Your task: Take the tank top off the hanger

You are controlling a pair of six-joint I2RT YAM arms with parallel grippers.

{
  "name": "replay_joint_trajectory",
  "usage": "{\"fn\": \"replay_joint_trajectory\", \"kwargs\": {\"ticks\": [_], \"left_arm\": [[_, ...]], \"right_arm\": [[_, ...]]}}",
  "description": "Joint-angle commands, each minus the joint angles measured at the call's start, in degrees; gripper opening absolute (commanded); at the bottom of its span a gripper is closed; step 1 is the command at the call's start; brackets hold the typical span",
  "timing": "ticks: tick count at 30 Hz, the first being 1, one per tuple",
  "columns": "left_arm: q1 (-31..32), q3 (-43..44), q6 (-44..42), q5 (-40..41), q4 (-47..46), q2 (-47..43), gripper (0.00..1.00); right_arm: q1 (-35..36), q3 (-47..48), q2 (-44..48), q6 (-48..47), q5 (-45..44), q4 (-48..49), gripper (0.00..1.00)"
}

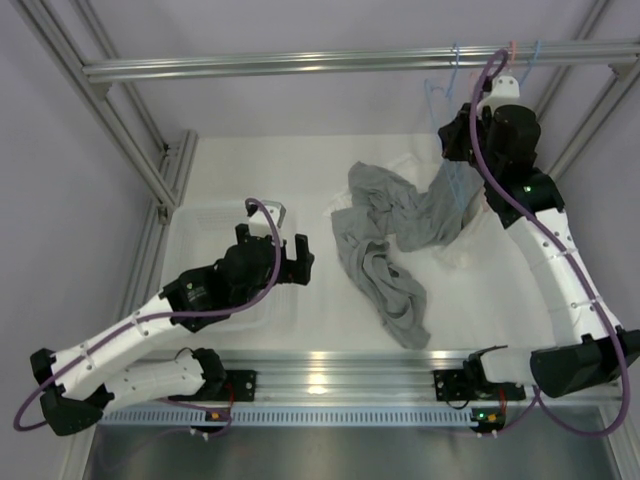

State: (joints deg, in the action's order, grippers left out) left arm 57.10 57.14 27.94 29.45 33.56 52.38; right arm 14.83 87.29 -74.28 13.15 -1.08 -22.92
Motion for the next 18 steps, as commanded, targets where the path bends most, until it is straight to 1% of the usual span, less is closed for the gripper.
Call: {"fn": "replay_joint_trajectory", "kwargs": {"ticks": [1, 4, 5, 6, 7, 8, 10, 11, 12, 13, 15, 18], "left_arm": [[0.1, -1.1, -0.4, 0.0, -0.5, -1.1, 0.99], [0.0, -1.7, 0.1, -0.2, -0.6, -1.1, 0.99], [0.0, -1.8, 0.3, -0.2, -0.6, -1.1, 0.99], [0.1, -1.7, 0.6, -0.1, -0.6, -1.0, 0.99], [0.1, -1.6, 0.7, -0.2, -0.6, -0.7, 0.99], [0.0, -1.2, 0.7, -0.7, -0.6, 0.0, 0.99], [0.0, -0.2, 0.6, -0.9, -0.7, 1.1, 0.99], [0.1, 1.4, 0.5, -1.8, -0.6, 2.8, 0.99], [0.1, 2.3, 0.4, -2.3, -0.7, 3.8, 0.99], [0.0, 3.3, 0.5, -2.7, -0.7, 4.8, 0.99], [0.1, 6.2, 0.4, -4.2, -1.1, 8.3, 0.99], [0.3, 9.3, 0.6, -7.5, -2.9, 12.8, 0.99]], "right_arm": [[-0.9, -2.0, 1.3, 0.6, 0.1, 3.0, 0.00], [-1.0, -4.6, 2.8, 1.3, 0.4, 4.3, 0.00], [-0.9, -5.1, 3.2, 1.3, 0.6, 4.6, 0.01], [-0.9, -5.4, 3.4, 1.4, 0.7, 4.8, 0.12], [-0.9, -5.5, 3.9, 1.5, 0.8, 4.8, 0.29], [-1.0, -5.5, 4.2, 1.5, 0.8, 4.8, 0.51], [-0.9, -5.2, 5.7, 1.6, 0.8, 4.7, 0.64], [-0.9, -5.0, 6.3, 1.6, 0.7, 4.6, 0.85], [-1.0, -5.0, 7.1, 1.8, 0.8, 4.5, 0.97], [-0.9, -4.8, 8.6, 1.9, 0.8, 3.8, 0.99], [-0.9, -4.8, 11.3, 1.8, 2.2, 2.6, 0.99], [-0.9, -5.8, 15.4, 1.5, 2.0, -0.7, 0.99]]}}
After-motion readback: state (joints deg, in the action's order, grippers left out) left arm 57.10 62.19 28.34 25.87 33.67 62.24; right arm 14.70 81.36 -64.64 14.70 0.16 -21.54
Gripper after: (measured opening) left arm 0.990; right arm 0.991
